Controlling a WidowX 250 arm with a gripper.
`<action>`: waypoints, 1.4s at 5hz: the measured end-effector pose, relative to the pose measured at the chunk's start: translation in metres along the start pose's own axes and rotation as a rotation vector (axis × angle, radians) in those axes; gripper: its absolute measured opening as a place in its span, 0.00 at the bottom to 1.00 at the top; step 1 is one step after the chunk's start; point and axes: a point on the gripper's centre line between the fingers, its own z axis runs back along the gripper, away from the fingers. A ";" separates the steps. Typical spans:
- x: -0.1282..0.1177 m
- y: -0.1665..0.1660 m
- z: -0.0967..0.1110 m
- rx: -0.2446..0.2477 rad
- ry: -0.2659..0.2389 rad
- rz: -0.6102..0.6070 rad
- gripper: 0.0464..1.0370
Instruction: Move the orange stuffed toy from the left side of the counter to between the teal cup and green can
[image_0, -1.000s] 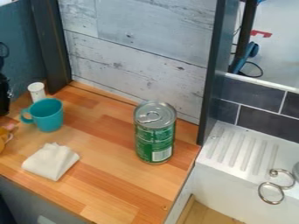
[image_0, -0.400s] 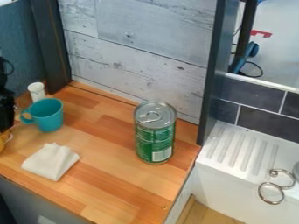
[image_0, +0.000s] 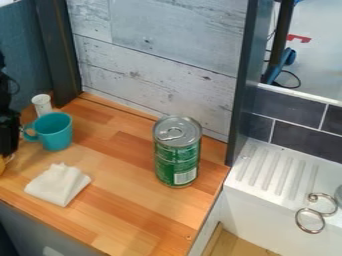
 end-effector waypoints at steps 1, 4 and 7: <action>0.004 0.001 -0.015 -0.007 0.041 0.009 0.96; 0.004 -0.006 -0.004 -0.049 -0.004 -0.018 0.55; -0.001 -0.090 0.083 -0.077 -0.087 -0.201 0.55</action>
